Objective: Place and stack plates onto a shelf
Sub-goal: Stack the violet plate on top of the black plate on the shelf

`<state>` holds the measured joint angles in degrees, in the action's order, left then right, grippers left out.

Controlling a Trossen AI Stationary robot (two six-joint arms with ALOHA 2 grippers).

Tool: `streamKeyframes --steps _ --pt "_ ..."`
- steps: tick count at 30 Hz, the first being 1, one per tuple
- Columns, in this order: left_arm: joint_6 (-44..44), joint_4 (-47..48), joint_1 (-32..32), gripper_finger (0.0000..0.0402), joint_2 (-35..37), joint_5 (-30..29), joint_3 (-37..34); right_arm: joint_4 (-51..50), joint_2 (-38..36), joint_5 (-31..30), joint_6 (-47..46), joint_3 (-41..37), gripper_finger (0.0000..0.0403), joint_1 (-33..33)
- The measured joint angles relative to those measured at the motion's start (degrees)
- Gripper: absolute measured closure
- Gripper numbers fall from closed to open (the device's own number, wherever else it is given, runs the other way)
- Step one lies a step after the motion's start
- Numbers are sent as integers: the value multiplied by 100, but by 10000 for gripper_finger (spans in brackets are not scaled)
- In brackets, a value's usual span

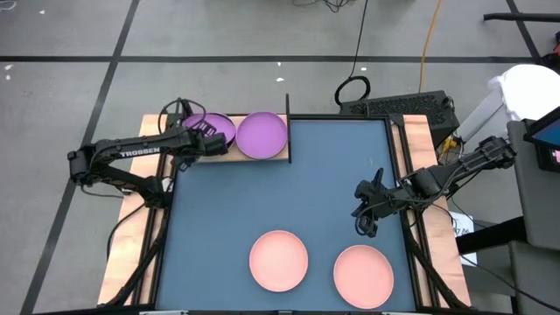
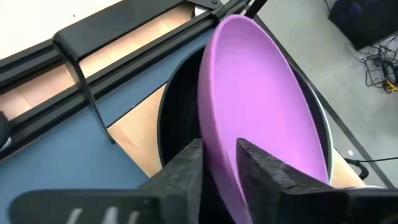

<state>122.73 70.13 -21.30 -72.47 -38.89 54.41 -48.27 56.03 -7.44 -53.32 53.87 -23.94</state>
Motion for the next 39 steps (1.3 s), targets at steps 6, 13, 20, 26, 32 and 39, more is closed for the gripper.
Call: streamKeyframes --steps 6,13,20,26,32,39 --pt "25 -24 100 254 0 119 6 -1 0 0 2 2 403 0" --pt "-576 -88 502 250 17 138 13 -1 0 0 -105 2 403 0" --pt "-1450 -149 609 249 20 570 17 -1 2 -7 -151 2 403 0" --pt "-3364 -1162 554 249 273 827 22 2 2 -11 -203 2 403 0" --pt "-5025 -2038 354 249 481 1536 22 40 4 -129 -218 0 403 0" --pt "-5547 -2075 53 250 357 1637 22 92 8 -326 -549 2 403 0"
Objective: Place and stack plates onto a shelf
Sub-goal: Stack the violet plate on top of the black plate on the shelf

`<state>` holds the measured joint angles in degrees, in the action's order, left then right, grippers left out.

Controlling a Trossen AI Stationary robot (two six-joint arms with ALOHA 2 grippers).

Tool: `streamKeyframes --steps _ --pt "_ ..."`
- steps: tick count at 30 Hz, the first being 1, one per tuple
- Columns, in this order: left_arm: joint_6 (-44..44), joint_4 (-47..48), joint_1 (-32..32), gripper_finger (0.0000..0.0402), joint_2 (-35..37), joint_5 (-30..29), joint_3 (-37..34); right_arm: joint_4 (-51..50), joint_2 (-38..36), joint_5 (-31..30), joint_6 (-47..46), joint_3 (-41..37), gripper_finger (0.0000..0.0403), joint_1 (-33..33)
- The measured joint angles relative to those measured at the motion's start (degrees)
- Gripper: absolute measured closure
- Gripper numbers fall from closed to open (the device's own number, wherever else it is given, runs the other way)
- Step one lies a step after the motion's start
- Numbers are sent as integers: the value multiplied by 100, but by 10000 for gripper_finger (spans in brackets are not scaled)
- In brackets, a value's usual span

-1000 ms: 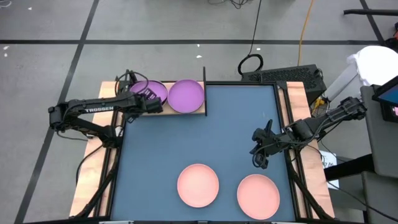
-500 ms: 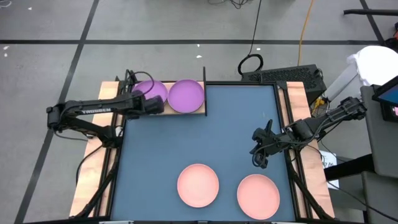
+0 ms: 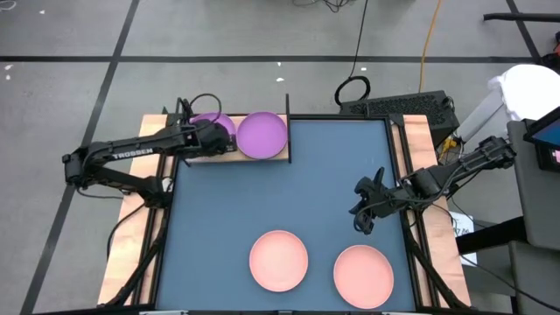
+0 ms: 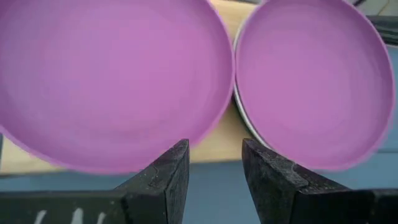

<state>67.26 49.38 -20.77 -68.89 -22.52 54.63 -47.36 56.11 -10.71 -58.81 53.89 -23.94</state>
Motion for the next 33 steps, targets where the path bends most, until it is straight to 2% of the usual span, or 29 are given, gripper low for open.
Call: streamKeyframes --steps 6,9,11,15,20,26,33 --pt "-442 -30 -353 251 -324 119 0 226 7 -152 -388 0 403 0" --pt "-282 7 -435 266 -445 285 -2 350 5 -143 -387 0 403 0" --pt "-77 3 -429 283 -460 283 -2 397 5 -64 -542 0 403 0" --pt "205 29 -382 318 -460 273 -2 667 5 501 -688 0 403 -2" --pt "440 491 -255 361 -460 148 -2 795 5 1042 -667 0 403 -4" --pt "525 711 -83 390 -460 104 -2 813 5 1076 -612 0 403 -1" --pt "787 1150 34 394 -460 -133 -30 813 5 1066 -556 0 403 0"
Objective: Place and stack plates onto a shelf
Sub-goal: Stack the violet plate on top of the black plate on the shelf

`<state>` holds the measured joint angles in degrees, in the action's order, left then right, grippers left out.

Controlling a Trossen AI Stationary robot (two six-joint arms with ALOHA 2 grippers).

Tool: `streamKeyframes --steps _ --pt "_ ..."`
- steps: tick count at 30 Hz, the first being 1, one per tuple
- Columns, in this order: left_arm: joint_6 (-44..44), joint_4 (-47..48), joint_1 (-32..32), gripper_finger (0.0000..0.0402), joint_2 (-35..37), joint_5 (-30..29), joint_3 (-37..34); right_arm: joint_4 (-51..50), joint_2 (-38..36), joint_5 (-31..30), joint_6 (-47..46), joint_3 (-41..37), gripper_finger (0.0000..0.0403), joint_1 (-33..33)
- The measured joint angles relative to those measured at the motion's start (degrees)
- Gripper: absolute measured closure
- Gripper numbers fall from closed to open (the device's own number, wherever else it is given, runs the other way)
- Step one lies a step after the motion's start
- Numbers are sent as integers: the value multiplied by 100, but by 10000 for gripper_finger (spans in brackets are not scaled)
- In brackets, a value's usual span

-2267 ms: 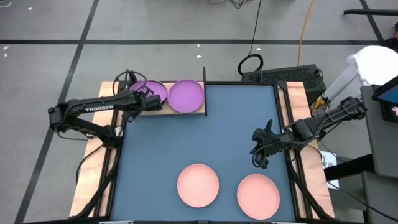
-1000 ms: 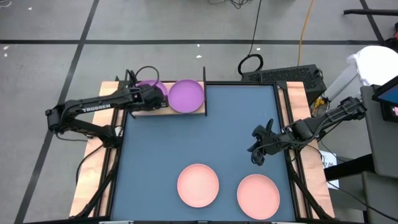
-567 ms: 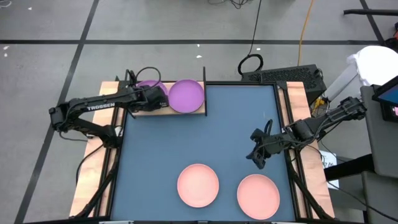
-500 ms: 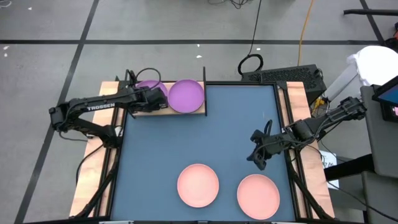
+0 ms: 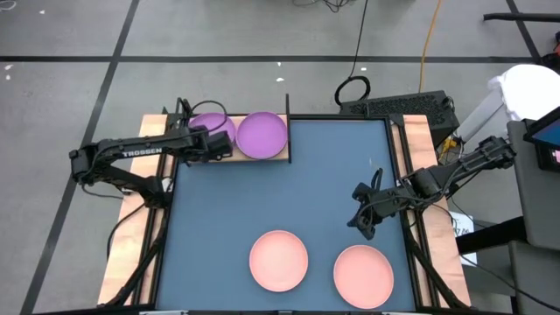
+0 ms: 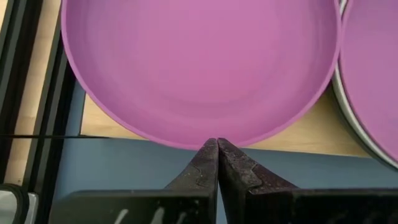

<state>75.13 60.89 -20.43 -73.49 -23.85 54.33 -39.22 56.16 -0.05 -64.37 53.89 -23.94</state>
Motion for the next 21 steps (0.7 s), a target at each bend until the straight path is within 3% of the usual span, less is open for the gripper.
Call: streamKeyframes --steps 12,21 --pt "209 -97 20 396 3 -28 -438 0 0 6 99 0 403 -2" --pt "465 -183 413 396 120 -411 -429 -2 0 8 143 0 403 -2"
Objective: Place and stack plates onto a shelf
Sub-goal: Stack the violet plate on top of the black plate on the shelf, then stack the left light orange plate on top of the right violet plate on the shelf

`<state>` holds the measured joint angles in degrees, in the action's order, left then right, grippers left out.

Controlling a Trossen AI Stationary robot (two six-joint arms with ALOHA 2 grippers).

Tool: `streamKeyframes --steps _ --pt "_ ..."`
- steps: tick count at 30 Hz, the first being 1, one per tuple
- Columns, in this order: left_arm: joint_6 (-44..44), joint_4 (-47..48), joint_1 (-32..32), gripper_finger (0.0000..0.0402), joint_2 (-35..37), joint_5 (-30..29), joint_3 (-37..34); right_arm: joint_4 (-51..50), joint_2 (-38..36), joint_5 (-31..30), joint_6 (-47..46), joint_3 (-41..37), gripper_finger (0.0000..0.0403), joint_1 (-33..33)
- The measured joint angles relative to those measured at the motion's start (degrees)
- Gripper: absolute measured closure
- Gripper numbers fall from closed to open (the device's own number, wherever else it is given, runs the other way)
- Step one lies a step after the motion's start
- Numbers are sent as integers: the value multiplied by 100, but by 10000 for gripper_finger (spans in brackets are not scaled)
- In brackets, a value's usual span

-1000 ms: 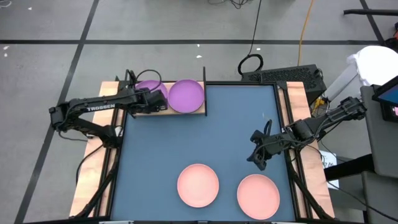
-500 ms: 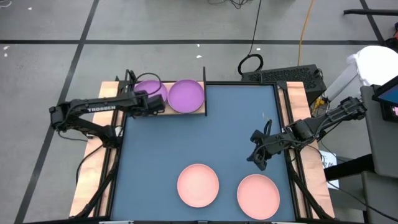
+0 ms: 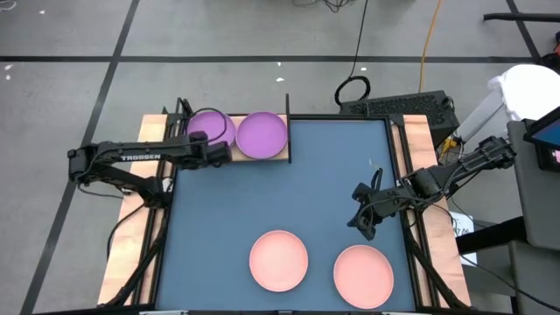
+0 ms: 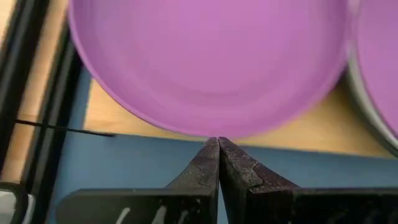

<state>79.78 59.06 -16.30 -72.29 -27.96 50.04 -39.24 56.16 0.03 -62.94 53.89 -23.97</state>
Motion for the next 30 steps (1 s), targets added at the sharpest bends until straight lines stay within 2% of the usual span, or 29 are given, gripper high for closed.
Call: streamKeyframes --steps 7,12,16,19,23,27,30 --pt "-713 -833 725 396 532 -56 4 -78 -2 -191 -274 0 403 0" --pt "-1075 -1103 1396 396 919 318 7 -92 105 -729 -939 0 403 -2" --pt "-1168 -1260 2016 396 1161 556 7 8 437 -761 -1322 0 403 0" --pt "-1336 -1711 2512 396 1213 635 7 352 777 -655 -1658 0 403 -17" --pt "-2221 -2557 3103 396 1219 975 7 1089 1196 -591 -2208 0 403 -23" --pt "-3003 -2964 3474 396 1171 1108 9 1883 1543 -623 -2504 0 403 -74" --pt "-3211 -3163 3645 396 1216 1246 9 2235 1794 -621 -2683 0 403 -130"
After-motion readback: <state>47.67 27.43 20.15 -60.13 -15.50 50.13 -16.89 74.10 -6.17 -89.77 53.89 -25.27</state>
